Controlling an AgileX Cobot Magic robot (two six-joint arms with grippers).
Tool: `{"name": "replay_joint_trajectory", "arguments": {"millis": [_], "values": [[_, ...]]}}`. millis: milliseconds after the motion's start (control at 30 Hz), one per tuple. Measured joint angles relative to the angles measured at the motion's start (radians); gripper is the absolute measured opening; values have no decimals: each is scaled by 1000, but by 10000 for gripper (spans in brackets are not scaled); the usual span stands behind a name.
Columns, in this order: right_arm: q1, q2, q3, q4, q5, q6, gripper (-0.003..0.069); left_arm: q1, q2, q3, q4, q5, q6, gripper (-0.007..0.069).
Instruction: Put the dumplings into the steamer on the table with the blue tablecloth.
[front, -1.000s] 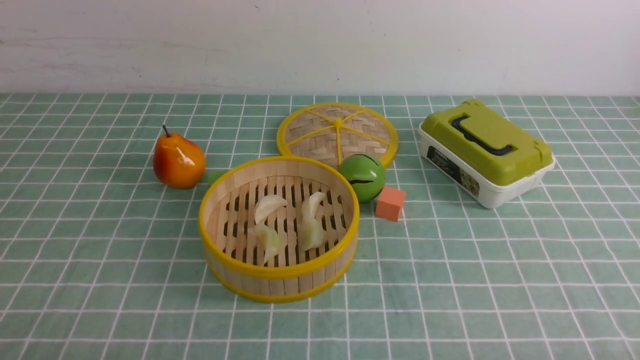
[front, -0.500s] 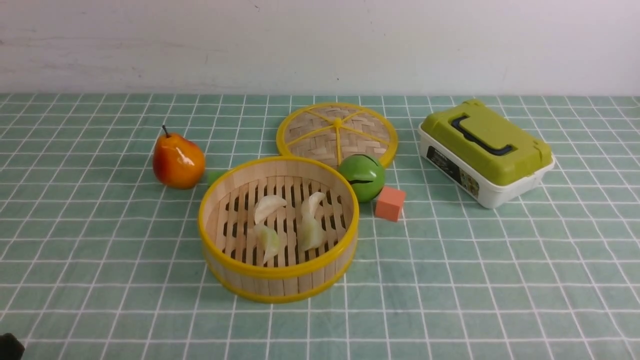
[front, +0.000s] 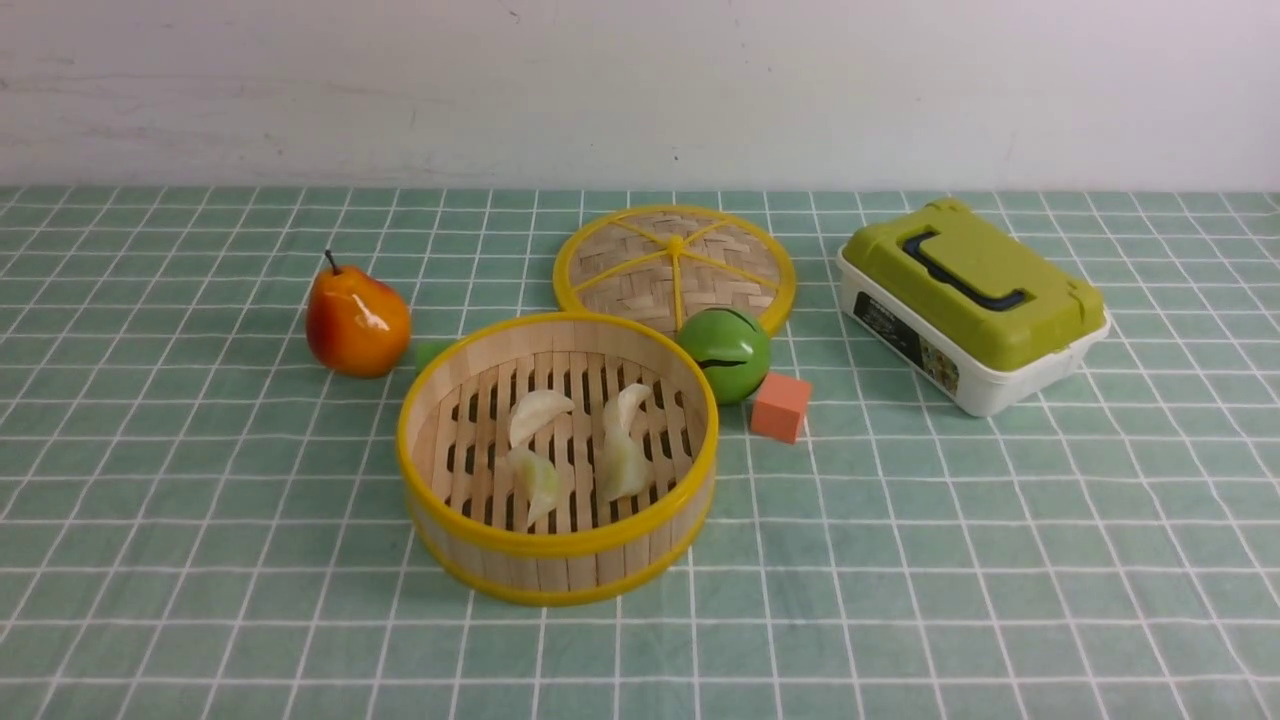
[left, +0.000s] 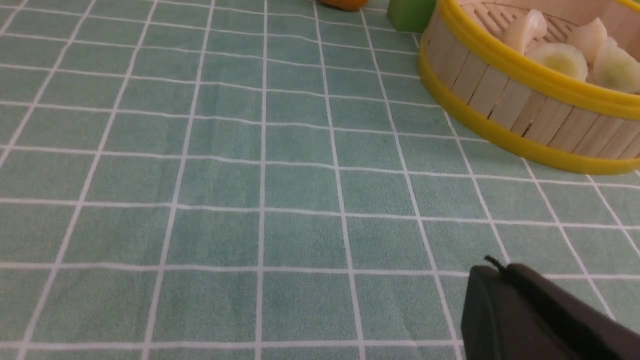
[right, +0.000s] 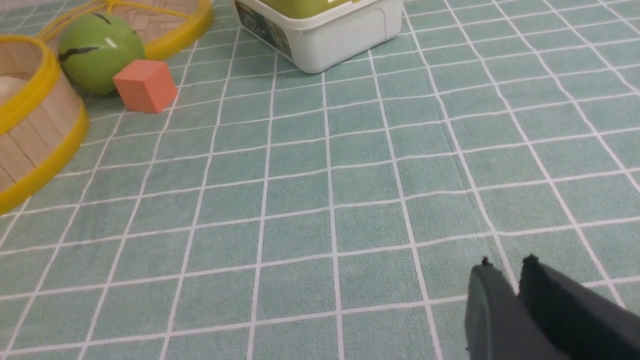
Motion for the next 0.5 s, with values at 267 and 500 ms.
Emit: {"name": "replay_joint_trajectory", "arguments": {"millis": [267,500], "values": [[0,0,0,0,0,0,95,0,0,0,-1,0,0,-14],[0,0,0,0,0,0,107,0,0,0,-1,0,0,-14]]}}
